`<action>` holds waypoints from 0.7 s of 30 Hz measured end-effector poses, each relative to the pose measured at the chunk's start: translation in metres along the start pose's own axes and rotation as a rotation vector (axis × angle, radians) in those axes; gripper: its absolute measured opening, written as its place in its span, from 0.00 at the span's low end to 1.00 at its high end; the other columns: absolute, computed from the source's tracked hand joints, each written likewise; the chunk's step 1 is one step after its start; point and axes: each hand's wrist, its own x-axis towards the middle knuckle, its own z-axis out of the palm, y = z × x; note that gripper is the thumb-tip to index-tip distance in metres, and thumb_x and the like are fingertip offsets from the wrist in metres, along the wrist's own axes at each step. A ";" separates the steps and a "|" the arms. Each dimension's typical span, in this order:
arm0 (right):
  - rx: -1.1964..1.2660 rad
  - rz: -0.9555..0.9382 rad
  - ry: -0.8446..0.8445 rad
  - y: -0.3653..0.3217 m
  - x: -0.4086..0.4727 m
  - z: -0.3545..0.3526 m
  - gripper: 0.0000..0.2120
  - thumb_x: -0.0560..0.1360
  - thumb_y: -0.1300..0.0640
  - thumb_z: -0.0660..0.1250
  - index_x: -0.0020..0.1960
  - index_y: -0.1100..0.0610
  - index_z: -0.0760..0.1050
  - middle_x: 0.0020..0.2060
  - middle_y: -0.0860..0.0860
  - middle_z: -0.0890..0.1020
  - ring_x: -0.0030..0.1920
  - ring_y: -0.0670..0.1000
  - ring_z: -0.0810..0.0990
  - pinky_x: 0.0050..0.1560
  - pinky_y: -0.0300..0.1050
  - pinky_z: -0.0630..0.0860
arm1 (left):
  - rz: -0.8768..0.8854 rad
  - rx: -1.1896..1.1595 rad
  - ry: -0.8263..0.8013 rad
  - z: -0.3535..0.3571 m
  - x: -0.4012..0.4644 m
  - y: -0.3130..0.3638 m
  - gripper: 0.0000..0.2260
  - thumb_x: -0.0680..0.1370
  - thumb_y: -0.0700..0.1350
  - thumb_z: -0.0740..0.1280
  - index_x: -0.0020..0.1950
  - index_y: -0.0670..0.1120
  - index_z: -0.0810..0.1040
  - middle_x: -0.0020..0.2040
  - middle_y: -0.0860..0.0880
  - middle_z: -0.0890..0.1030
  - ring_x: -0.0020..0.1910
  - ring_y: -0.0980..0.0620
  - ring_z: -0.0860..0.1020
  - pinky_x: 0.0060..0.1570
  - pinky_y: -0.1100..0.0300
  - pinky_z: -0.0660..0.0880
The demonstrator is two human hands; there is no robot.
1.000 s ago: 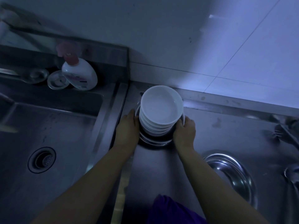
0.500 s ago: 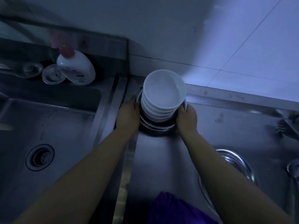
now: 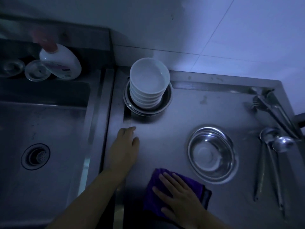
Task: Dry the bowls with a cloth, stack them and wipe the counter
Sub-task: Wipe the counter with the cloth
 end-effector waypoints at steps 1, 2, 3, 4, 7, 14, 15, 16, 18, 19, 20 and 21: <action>-0.035 -0.006 -0.075 0.000 0.001 0.003 0.26 0.74 0.39 0.59 0.71 0.45 0.68 0.71 0.57 0.68 0.71 0.57 0.66 0.68 0.55 0.62 | 0.002 0.024 -0.026 0.004 -0.006 0.000 0.17 0.79 0.42 0.60 0.68 0.46 0.70 0.64 0.47 0.72 0.56 0.49 0.75 0.50 0.61 0.68; -0.049 0.007 -0.117 0.001 0.006 0.005 0.29 0.73 0.38 0.60 0.72 0.45 0.65 0.73 0.57 0.64 0.73 0.57 0.63 0.68 0.56 0.59 | 0.002 0.042 -0.048 0.007 -0.011 0.000 0.17 0.79 0.43 0.60 0.68 0.47 0.69 0.65 0.48 0.71 0.57 0.50 0.75 0.51 0.61 0.68; -0.047 0.029 -0.135 0.002 0.014 0.007 0.31 0.72 0.38 0.60 0.73 0.45 0.63 0.74 0.56 0.61 0.73 0.57 0.61 0.69 0.58 0.57 | 0.001 0.048 -0.062 0.009 -0.014 0.002 0.17 0.79 0.43 0.59 0.69 0.48 0.69 0.65 0.48 0.71 0.57 0.50 0.74 0.51 0.60 0.69; -0.033 0.049 -0.130 0.004 0.022 0.009 0.31 0.73 0.37 0.59 0.74 0.45 0.60 0.75 0.56 0.59 0.74 0.57 0.59 0.70 0.58 0.55 | -0.001 0.049 -0.067 0.011 -0.016 0.003 0.17 0.79 0.44 0.59 0.69 0.48 0.69 0.65 0.49 0.71 0.58 0.51 0.74 0.52 0.60 0.68; 0.029 0.136 -0.121 0.015 0.059 0.012 0.32 0.78 0.35 0.51 0.77 0.45 0.51 0.77 0.55 0.52 0.77 0.56 0.50 0.72 0.60 0.49 | 0.003 0.055 -0.034 0.018 -0.016 0.008 0.18 0.79 0.44 0.60 0.69 0.48 0.69 0.66 0.50 0.71 0.60 0.52 0.73 0.52 0.60 0.69; 0.035 0.373 -0.001 0.082 0.119 0.002 0.38 0.73 0.29 0.51 0.76 0.49 0.58 0.76 0.54 0.54 0.76 0.54 0.52 0.74 0.61 0.45 | 0.039 0.150 0.050 0.042 -0.006 0.024 0.18 0.76 0.42 0.65 0.66 0.44 0.72 0.61 0.46 0.75 0.57 0.49 0.74 0.54 0.57 0.71; 0.035 0.416 0.021 0.097 0.120 0.000 0.37 0.72 0.30 0.52 0.75 0.49 0.59 0.76 0.54 0.56 0.76 0.54 0.53 0.74 0.60 0.46 | 0.056 0.177 0.054 0.048 -0.005 0.028 0.19 0.75 0.41 0.66 0.65 0.43 0.72 0.61 0.45 0.75 0.58 0.48 0.74 0.56 0.57 0.70; 0.029 0.459 0.037 0.112 0.120 -0.002 0.37 0.72 0.32 0.53 0.75 0.50 0.60 0.76 0.55 0.58 0.76 0.55 0.54 0.75 0.59 0.48 | 0.076 0.209 0.049 0.055 -0.004 0.034 0.20 0.74 0.41 0.67 0.65 0.42 0.72 0.60 0.44 0.75 0.59 0.47 0.73 0.58 0.56 0.69; 0.004 0.520 0.042 0.145 0.121 -0.008 0.36 0.73 0.34 0.50 0.76 0.52 0.59 0.76 0.57 0.57 0.76 0.56 0.53 0.75 0.58 0.48 | 0.120 0.280 0.025 0.071 -0.004 0.045 0.20 0.73 0.40 0.68 0.65 0.41 0.73 0.60 0.43 0.76 0.58 0.45 0.74 0.59 0.53 0.69; -0.008 0.536 0.036 0.161 0.124 -0.011 0.36 0.74 0.34 0.48 0.76 0.53 0.57 0.76 0.58 0.55 0.76 0.57 0.52 0.75 0.57 0.47 | 0.130 0.321 0.004 0.080 -0.004 0.052 0.21 0.72 0.41 0.68 0.64 0.41 0.73 0.60 0.42 0.76 0.58 0.44 0.74 0.59 0.52 0.70; -0.018 0.548 0.032 0.177 0.130 -0.014 0.36 0.74 0.34 0.45 0.77 0.53 0.54 0.77 0.58 0.54 0.77 0.56 0.50 0.75 0.57 0.45 | 0.127 0.362 -0.029 0.089 -0.004 0.059 0.21 0.72 0.41 0.68 0.65 0.41 0.73 0.61 0.42 0.75 0.59 0.44 0.74 0.60 0.51 0.69; -0.026 0.557 0.033 0.192 0.137 -0.017 0.36 0.75 0.34 0.43 0.77 0.53 0.52 0.77 0.57 0.52 0.77 0.56 0.48 0.75 0.56 0.44 | 0.121 0.397 -0.064 0.097 -0.004 0.066 0.21 0.72 0.42 0.68 0.65 0.41 0.73 0.63 0.43 0.74 0.61 0.44 0.73 0.62 0.51 0.68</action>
